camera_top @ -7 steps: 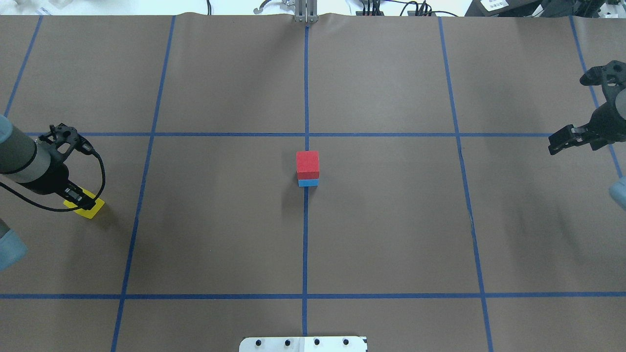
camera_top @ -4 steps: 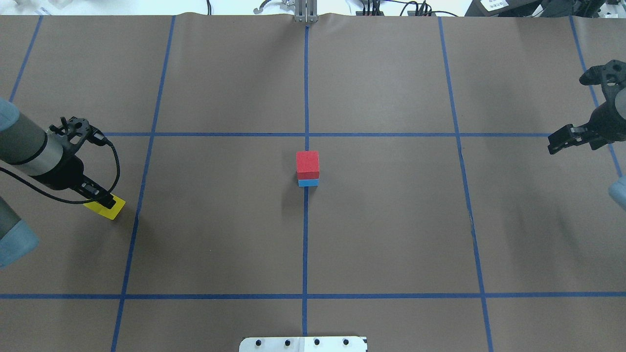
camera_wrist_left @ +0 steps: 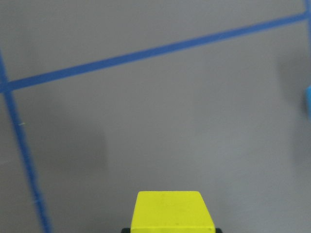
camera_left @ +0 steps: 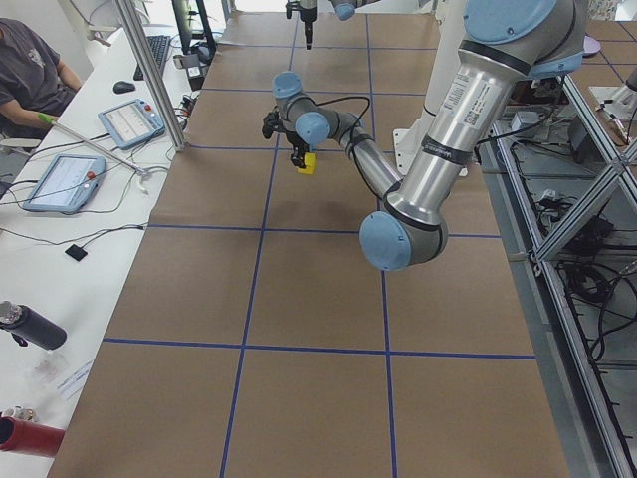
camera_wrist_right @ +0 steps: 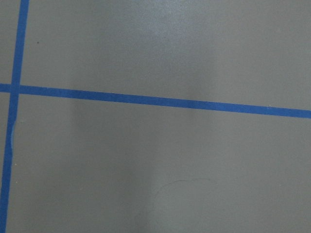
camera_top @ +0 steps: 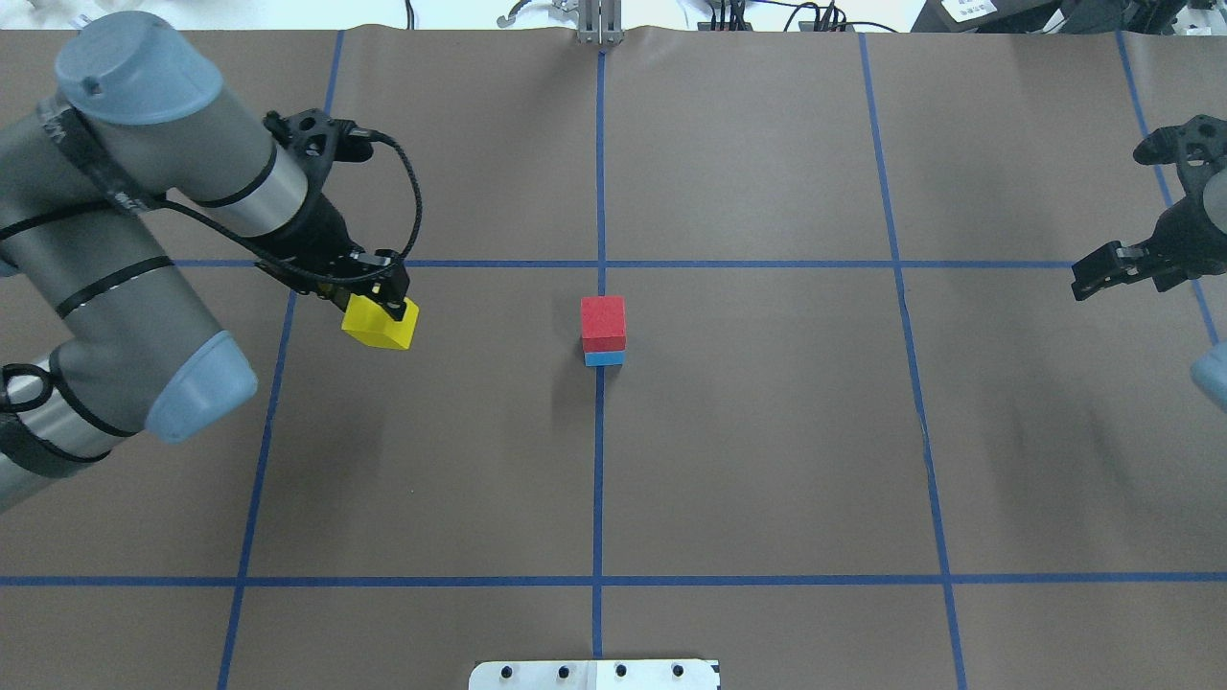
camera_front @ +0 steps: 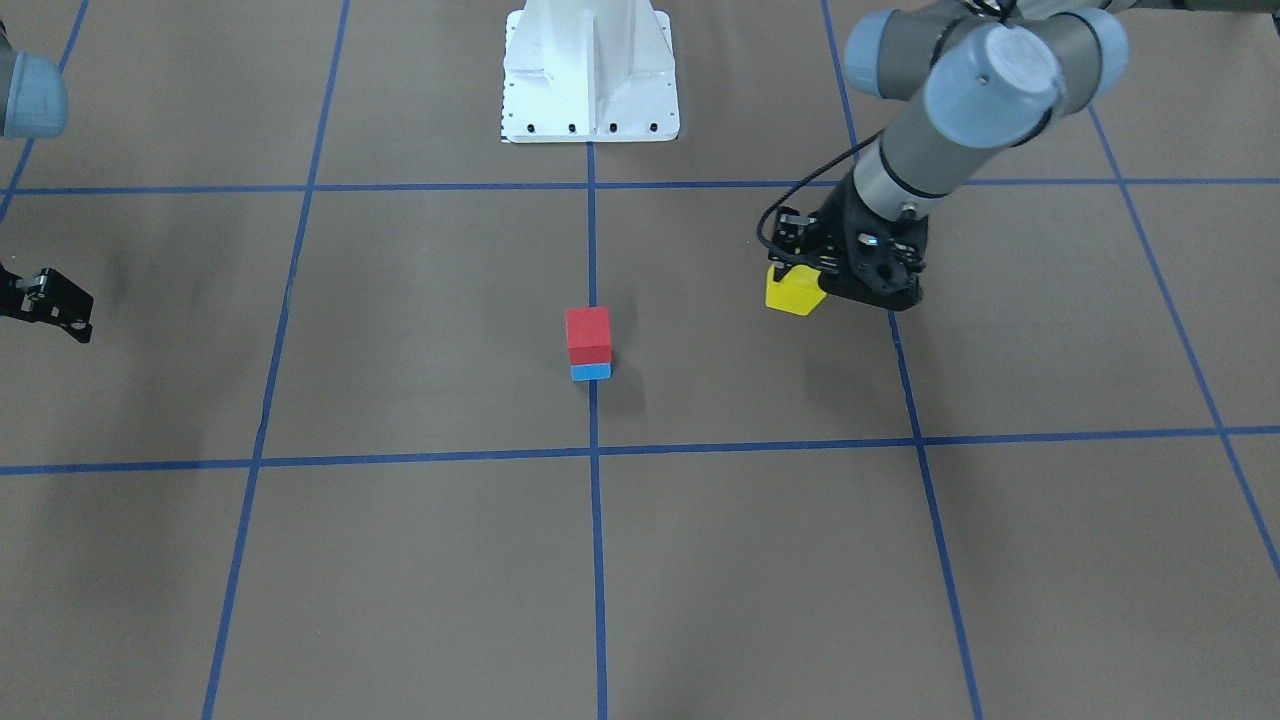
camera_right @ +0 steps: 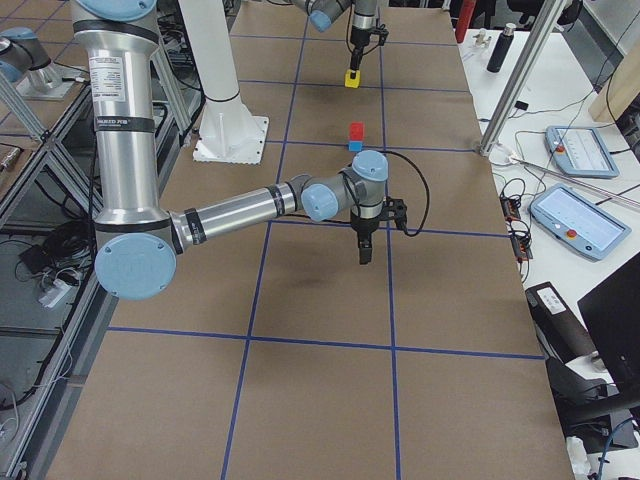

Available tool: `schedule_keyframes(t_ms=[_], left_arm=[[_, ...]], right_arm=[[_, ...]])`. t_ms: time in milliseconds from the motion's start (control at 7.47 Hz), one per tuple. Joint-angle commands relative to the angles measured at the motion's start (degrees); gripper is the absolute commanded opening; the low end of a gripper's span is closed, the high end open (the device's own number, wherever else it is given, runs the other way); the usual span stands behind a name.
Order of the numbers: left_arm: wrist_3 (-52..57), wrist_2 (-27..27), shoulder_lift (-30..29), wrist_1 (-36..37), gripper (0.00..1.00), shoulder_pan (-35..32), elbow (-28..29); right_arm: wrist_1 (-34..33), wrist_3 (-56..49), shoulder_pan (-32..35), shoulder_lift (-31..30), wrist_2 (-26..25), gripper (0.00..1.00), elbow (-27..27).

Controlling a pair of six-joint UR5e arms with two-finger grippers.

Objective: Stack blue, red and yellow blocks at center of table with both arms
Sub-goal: 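Carry the yellow cube with the left gripper onto the red cube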

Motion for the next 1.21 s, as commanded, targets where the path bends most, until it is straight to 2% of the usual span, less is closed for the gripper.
schedule_keyframes(t_ms=[0, 402, 536, 1072], left_arm=[[-14.95, 8.41, -13.75, 2.19, 0.0, 4.58, 8.0], [-21.58, 14.59, -24.66, 5.1, 0.0, 10.47, 18.2], [-21.68, 15.12, -26.18, 5.19, 0.0, 10.57, 20.42], [-20.98, 16.71, -26.19, 6.15, 0.0, 10.75, 20.88]], right_arm=[[0.0, 0.0, 0.0, 0.06, 0.0, 1.0, 0.01], [0.0, 0.35, 0.09, -0.21, 0.0, 1.0, 0.53], [0.09, 2.79, 0.0, -0.12, -0.09, 1.0, 1.15], [0.09, 3.16, 0.0, -0.12, -0.09, 1.0, 1.24]])
